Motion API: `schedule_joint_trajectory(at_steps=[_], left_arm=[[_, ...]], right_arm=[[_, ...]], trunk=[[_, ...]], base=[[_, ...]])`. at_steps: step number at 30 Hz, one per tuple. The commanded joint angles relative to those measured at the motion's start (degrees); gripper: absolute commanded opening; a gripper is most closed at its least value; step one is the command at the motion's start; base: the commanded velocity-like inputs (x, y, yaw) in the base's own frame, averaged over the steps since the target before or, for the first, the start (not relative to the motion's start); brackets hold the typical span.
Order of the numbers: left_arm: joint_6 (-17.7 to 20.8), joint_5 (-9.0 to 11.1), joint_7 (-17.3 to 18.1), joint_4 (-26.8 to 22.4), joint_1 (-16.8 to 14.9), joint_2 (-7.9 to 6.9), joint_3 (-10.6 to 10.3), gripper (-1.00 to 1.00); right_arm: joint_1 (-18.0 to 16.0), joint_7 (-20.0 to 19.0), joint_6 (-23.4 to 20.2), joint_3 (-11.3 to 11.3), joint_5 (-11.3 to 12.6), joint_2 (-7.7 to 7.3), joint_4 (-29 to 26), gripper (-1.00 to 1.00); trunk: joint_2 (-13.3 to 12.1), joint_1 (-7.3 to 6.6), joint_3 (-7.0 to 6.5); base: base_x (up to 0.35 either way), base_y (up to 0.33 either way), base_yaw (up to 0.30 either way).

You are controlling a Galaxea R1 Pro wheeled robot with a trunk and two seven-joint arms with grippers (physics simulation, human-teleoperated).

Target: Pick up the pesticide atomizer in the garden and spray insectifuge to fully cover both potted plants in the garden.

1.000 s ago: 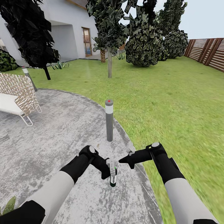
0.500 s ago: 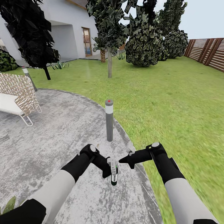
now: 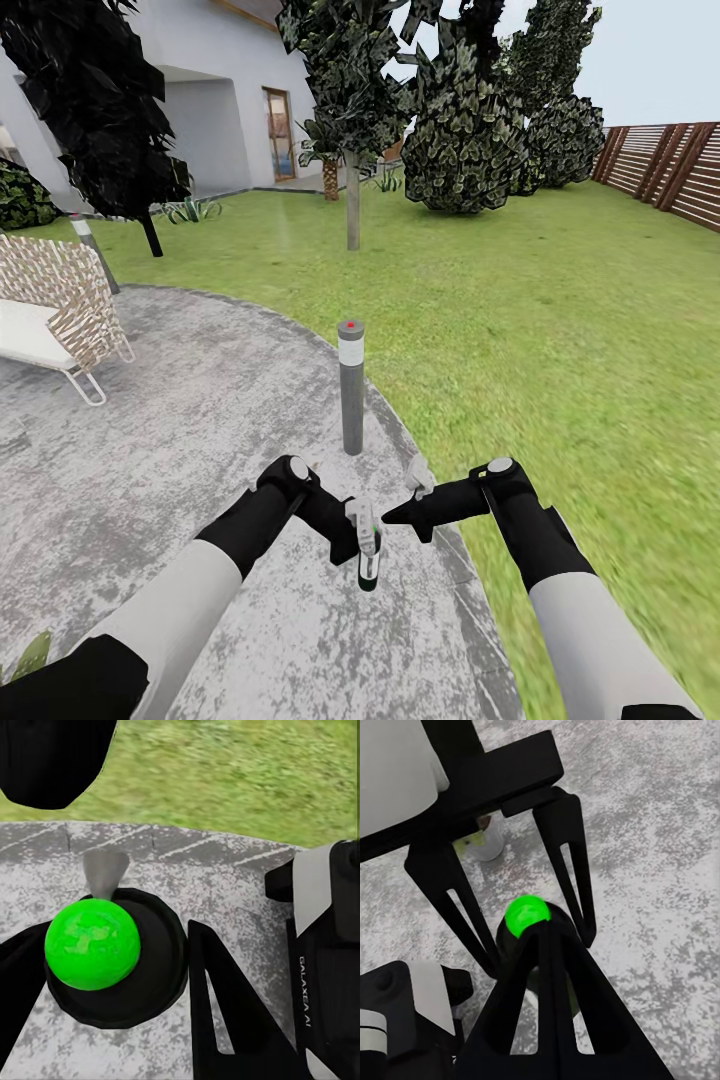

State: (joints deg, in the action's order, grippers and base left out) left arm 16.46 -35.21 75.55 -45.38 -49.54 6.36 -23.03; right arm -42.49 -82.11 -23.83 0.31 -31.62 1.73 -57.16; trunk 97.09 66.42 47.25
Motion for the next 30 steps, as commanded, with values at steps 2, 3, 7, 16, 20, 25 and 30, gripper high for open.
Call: schedule_joint_trajectory(at_steps=[2,3,7,16,20,25,30], left_arm=[[0.58,-0.21,0.40,-0.15,-0.03,0.03,0.00,-1.00],[0.58,-0.21,0.43,-0.18,-0.03,0.04,0.00,-1.00],[0.59,-0.16,0.47,-0.23,-0.03,0.06,0.00,-1.00],[0.59,-0.14,0.48,-0.23,-0.03,0.52,0.00,-1.00],[0.63,-0.13,0.40,-0.23,-0.03,0.89,0.00,-1.00],[0.67,-0.13,0.35,-0.23,-0.03,1.19,0.00,-1.00],[0.67,-0.13,0.30,-0.23,-0.03,1.20,0.00,-1.00]], right_arm=[[0.00,-0.28,-0.60,0.05,-0.29,0.03,-0.09,-1.00],[0.00,-0.30,-0.60,0.05,-0.29,0.03,-0.10,-1.00],[-0.03,-0.29,-0.60,0.05,-0.29,0.03,-0.12,-1.00],[-0.04,-0.29,-0.60,0.05,-0.29,0.03,-0.11,-1.00],[-0.03,-0.31,-0.60,0.05,-0.29,0.03,-0.09,-1.00],[-0.02,-0.31,-0.60,0.05,-0.29,0.05,-0.10,-1.00],[-0.03,-0.29,-0.60,0.05,-0.28,0.06,-0.11,-1.00]], trunk=[[0.02,0.00,0.05],[0.02,0.00,0.05],[0.02,0.00,0.05],[0.02,0.00,0.05],[0.02,0.00,0.05],[0.02,0.00,0.05],[0.02,0.00,0.05]], base=[[0.000,0.000,0.000],[0.000,0.000,0.000],[0.000,0.000,0.000],[0.000,0.000,0.000],[0.000,0.000,0.000],[0.000,0.000,0.000],[0.000,0.000,0.000]])
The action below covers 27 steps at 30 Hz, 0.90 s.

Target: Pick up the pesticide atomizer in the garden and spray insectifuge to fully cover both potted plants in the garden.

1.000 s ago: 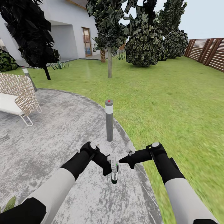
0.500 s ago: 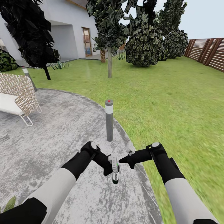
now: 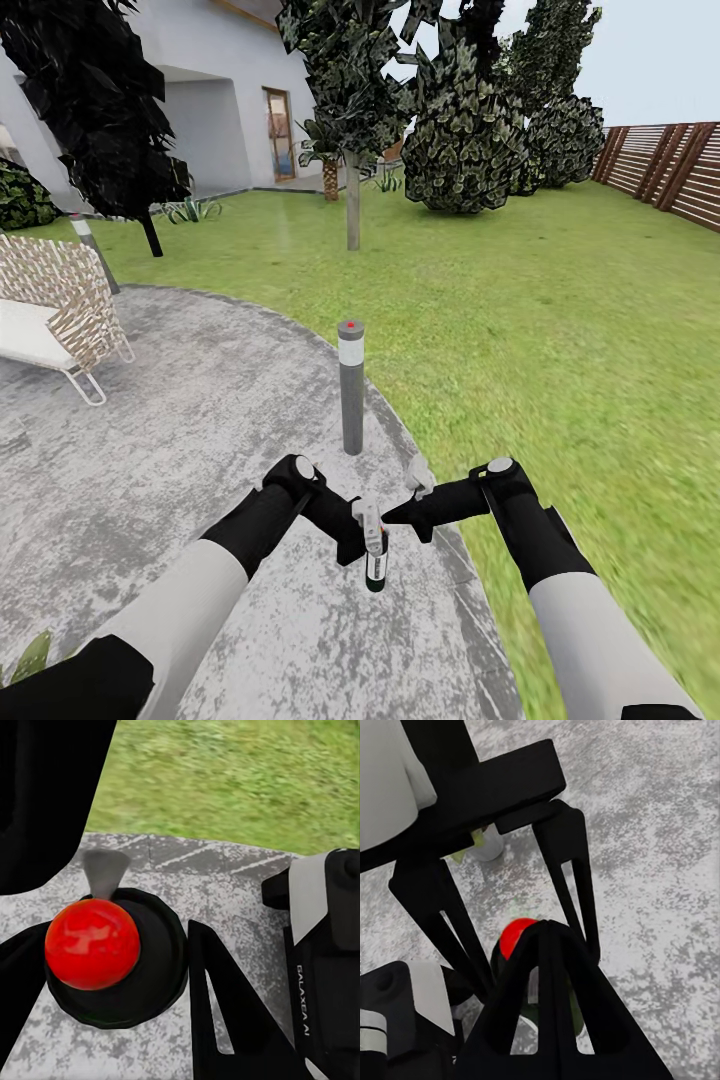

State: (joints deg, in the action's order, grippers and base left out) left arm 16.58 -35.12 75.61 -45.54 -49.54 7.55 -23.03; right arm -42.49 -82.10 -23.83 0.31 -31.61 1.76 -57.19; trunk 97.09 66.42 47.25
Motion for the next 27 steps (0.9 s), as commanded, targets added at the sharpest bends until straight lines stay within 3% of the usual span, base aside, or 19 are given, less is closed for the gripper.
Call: schedule_joint_trajectory(at_steps=[1,10,19,23,27], left_arm=[[0.56,-0.21,0.24,-0.08,-0.03,0.01,0.00,-1.00],[0.48,-0.28,0.24,0.00,-0.03,-0.47,0.06,-1.00],[0.56,-0.33,0.33,0.09,-0.03,-6.29,0.07,-1.00],[0.59,-0.30,0.22,0.20,-0.03,-7.89,0.20,-1.00],[5.04,-0.28,-0.20,0.34,-0.03,-9.19,1.62,-1.00]], right_arm=[[0.00,-0.32,-0.60,0.05,-0.29,0.05,-0.07,-1.00],[0.01,-0.31,-0.60,0.05,-0.29,0.03,-0.08,-1.00],[-0.03,-0.34,-0.60,0.05,-0.28,-0.04,-0.10,-1.00],[0.00,-0.26,-0.57,0.12,-0.29,-0.14,-0.08,-1.00],[0.05,-0.18,-0.52,0.47,-0.25,-0.38,0.16,-1.00]], trunk=[[0.02,0.00,0.05],[0.02,0.00,0.05],[0.02,0.00,0.05],[0.02,0.00,0.05],[0.02,0.00,0.05]], base=[[0.000,0.000,0.000],[0.000,0.000,0.000],[0.000,0.000,0.000],[0.000,0.000,0.000],[0.000,0.000,0.000]])
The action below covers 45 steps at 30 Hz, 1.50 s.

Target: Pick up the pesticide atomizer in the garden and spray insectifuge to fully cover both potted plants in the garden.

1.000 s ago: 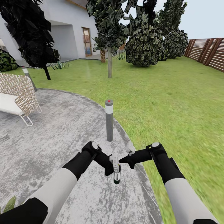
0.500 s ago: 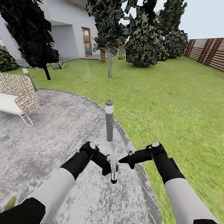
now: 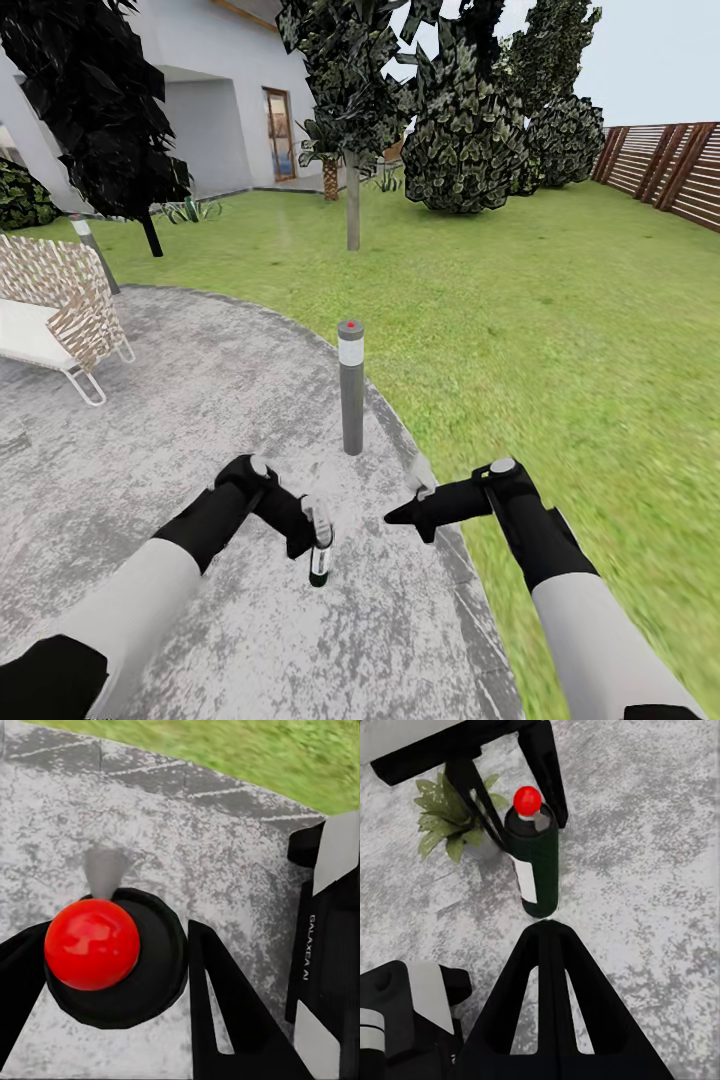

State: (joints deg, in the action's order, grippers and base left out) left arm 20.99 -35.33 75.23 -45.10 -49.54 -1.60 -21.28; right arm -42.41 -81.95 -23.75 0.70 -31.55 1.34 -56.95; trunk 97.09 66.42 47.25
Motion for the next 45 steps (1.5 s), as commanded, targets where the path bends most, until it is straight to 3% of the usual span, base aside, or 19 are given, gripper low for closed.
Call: schedule_joint_trajectory(at_steps=[1,3,4,9,10,12,14,15,17,20,21,23,25,28,32,34,36,38,45], left_arm=[[2.47,-0.03,-0.69,-0.09,-0.03,-0.22,1.30,-1.00],[3.30,-0.02,-1.89,-0.08,-0.03,-0.25,3.23,-1.00],[3.54,-0.01,-2.56,-0.08,0.00,-0.25,4.50,-1.00],[3.86,0.17,-5.00,0.04,0.17,-0.17,12.63,-1.00],[3.87,0.22,-5.37,0.08,0.27,-0.09,15.61,-1.00],[3.85,0.25,-7.14,0.09,0.36,0.07,18.19,-1.00],[3.85,0.30,-10.00,0.14,0.45,0.28,19.03,-1.00],[3.85,0.38,-13.05,0.18,0.56,0.95,19.37,-1.00],[3.81,0.44,-15.23,0.56,0.63,1.43,19.56,-1.00],[3.67,0.72,-17.46,4.05,0.75,1.70,19.67,-1.00],[3.31,1.76,-19.53,6.94,0.81,1.74,19.69,-1.00],[1.79,4.42,-23.18,10.29,0.83,1.76,19.68,-1.00],[-1.89,9.51,-29.51,15.02,0.84,1.80,19.63,-1.00],[-4.49,13.46,-34.80,19.41,0.85,1.88,19.62,-1.00],[-6.21,14.97,-37.12,23.59,0.90,2.96,19.57,-1.00],[-6.93,15.14,-37.36,24.92,0.89,3.53,19.54,-1.00],[-7.46,15.27,-37.85,27.41,0.93,5.25,19.54,-1.00],[-7.51,15.30,-39.04,28.04,0.93,5.53,19.53,-1.00],[-9.22,15.35,-41.92,31.57,1.16,6.06,19.61,-1.00]], right_arm=[[0.03,-0.32,-0.60,0.24,-0.28,-0.20,0.40,-1.00],[0.34,-0.32,-0.60,0.46,-0.27,-0.47,1.32,-1.00],[0.46,-0.30,-0.60,0.55,-0.27,-0.97,1.96,1.00],[0.64,-0.07,-0.40,1.12,-0.20,-6.90,4.68,1.00],[0.65,0.12,-0.28,2.02,-0.19,-8.64,4.91,1.00],[0.66,0.30,-0.14,4.57,-0.21,-9.63,4.98,1.00],[0.66,0.61,-0.04,7.73,-0.27,-9.93,5.00,1.00],[0.65,1.51,0.01,11.25,-0.32,-10.05,5.01,1.00],[0.66,3.25,0.35,15.19,-0.39,-10.09,5.01,1.00],[0.85,8.83,1.68,21.59,-0.48,-10.12,5.17,1.00],[1.59,11.66,3.55,24.69,-0.51,-10.16,6.99,1.00],[2.38,14.22,6.11,27.90,-0.52,-10.19,10.80,1.00],[2.80,19.39,9.96,31.39,-0.56,-10.43,16.42,1.00],[2.99,26.49,12.81,33.01,-0.55,-12.50,23.72,1.00],[3.05,35.87,16.16,33.50,-0.46,-16.34,34.45,1.00],[3.07,38.64,16.91,33.55,-0.45,-16.82,37.06,1.00],[3.09,44.04,17.34,33.61,-0.41,-17.08,39.07,1.00],[3.09,46.97,17.35,33.64,-0.32,-17.08,39.54,1.00],[3.09,49.50,17.17,33.75,-0.27,-17.09,41.56,1.00]], trunk=[[0.03,0.00,0.05],[0.03,0.00,0.05],[0.03,0.00,0.05],[0.03,0.00,0.05],[0.03,0.00,0.05],[0.03,0.00,0.05],[0.03,0.00,0.05],[0.03,0.00,0.05],[0.03,0.00,0.05],[0.03,0.00,0.05],[0.03,0.00,0.05],[0.03,0.00,0.05],[0.03,0.00,0.05],[0.03,0.00,0.05],[0.03,0.00,0.05],[0.03,0.00,0.05],[0.03,0.00,0.05],[0.03,0.00,0.05],[0.03,0.00,0.05]], base=[[0.000,0.000,0.000],[0.000,0.000,0.000],[0.000,0.000,0.000],[0.000,0.000,0.000],[0.000,0.000,0.000],[0.000,0.000,0.000],[0.000,0.000,0.000],[0.000,0.000,0.000],[0.000,0.000,0.000],[0.000,0.000,0.000],[0.000,0.000,0.000],[0.000,0.000,0.000],[0.000,0.000,0.000],[0.000,0.000,0.000],[0.000,0.000,0.000],[0.000,0.000,0.000],[0.000,0.000,0.000],[0.000,0.000,0.000],[0.000,0.000,0.000]])
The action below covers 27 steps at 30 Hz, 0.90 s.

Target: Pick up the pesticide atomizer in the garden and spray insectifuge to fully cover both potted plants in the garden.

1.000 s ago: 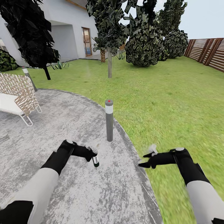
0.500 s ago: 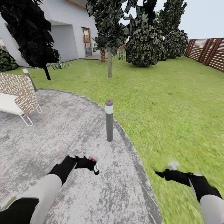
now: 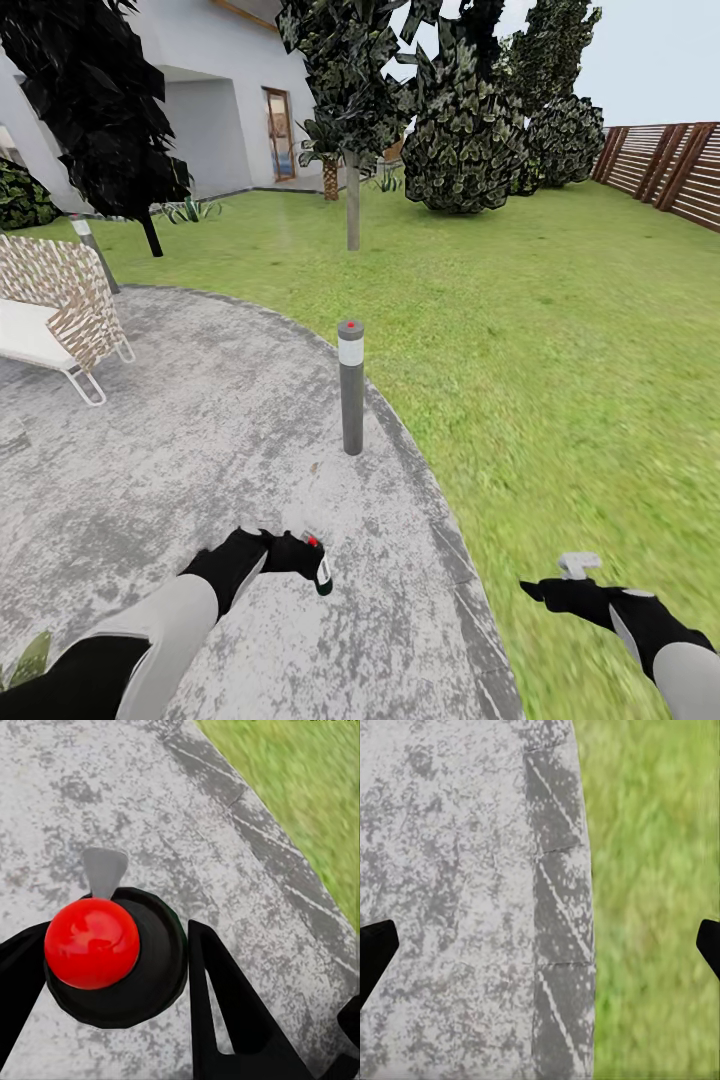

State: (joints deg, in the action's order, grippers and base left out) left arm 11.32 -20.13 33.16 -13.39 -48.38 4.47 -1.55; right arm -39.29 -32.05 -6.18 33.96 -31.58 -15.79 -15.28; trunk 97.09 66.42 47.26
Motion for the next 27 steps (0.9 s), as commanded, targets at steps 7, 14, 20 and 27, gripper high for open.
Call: schedule_joint_trajectory(at_steps=[7,14,20,27], left_arm=[[-1.10,0.14,0.06,0.48,0.12,-0.02,-0.12,-1.00],[-1.13,0.11,0.06,0.65,0.13,0.01,-0.14,-1.00],[-1.11,0.09,0.11,0.65,0.13,0.01,-0.13,-1.00],[-0.71,0.32,0.40,0.65,0.13,-0.07,-0.07,-1.00]], right_arm=[[-0.02,-0.35,-0.56,0.68,-0.12,-0.27,0.93,1.00],[-0.03,-0.59,-0.89,5.33,-0.07,-0.30,0.81,1.00],[-0.04,-0.71,-1.18,6.32,-0.06,-0.27,0.78,1.00],[-0.06,-0.65,-1.29,6.61,-0.06,-0.32,0.85,1.00]], trunk=[[0.02,-0.01,0.04],[0.02,-0.01,0.04],[0.02,-0.01,0.04],[0.02,-0.01,-0.04]], base=[[0.000,0.000,0.000],[0.000,0.000,0.000],[0.000,0.000,0.000],[0.000,0.000,-0.035]])
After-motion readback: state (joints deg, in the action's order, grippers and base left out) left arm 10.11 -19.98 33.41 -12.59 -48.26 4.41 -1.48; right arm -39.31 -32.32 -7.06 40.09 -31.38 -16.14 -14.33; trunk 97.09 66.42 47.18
